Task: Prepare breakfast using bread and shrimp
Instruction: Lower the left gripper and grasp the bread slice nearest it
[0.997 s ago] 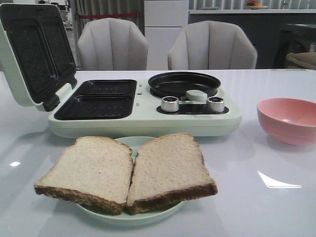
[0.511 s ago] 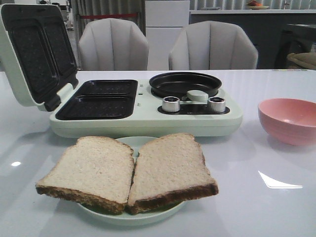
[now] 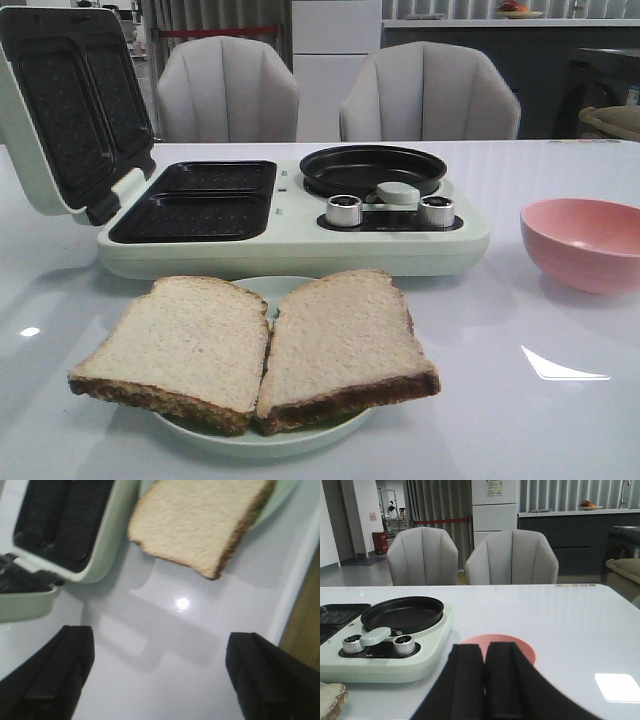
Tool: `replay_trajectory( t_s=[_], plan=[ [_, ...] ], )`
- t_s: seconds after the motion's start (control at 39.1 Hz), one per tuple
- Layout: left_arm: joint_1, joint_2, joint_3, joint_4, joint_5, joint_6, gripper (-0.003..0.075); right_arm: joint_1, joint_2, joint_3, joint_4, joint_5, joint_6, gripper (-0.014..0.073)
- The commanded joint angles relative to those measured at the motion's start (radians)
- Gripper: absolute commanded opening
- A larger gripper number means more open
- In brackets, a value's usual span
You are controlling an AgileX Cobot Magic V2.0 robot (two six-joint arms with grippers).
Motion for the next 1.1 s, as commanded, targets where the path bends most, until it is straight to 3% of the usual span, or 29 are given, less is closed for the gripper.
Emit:
replay_trajectory(
  t_s=[0.0, 0.15, 0.43, 0.87, 1.07],
  plan=[
    [-0.076, 0.097, -0.046, 0.108, -0.014, -0.074, 0.0585, -0.006, -0.020, -0.016, -0.010, -0.078, -0.003, 0.0153],
    [-0.090, 0.259, -0.090, 0.227, -0.030, -0.193, 0.0585, -0.006, -0.020, -0.016, -0.010, -0.078, -0.003, 0.0153],
    [-0.090, 0.475, -0.172, 0.281, -0.028, -0.195, 0.0585, -0.006, -0.020, -0.016, -0.010, -0.078, -0.003, 0.0153],
    [-0.084, 0.597, -0.194, 0.379, -0.053, -0.195, 0.0585, -0.006, -0.020, -0.016, -0.010, -0.078, -0.003, 0.0153],
    [-0.027, 0.652, -0.228, 0.448, -0.047, -0.210, 0.0585, -0.006, -0.020, -0.016, -0.010, -0.078, -0.003, 0.0153]
  ],
)
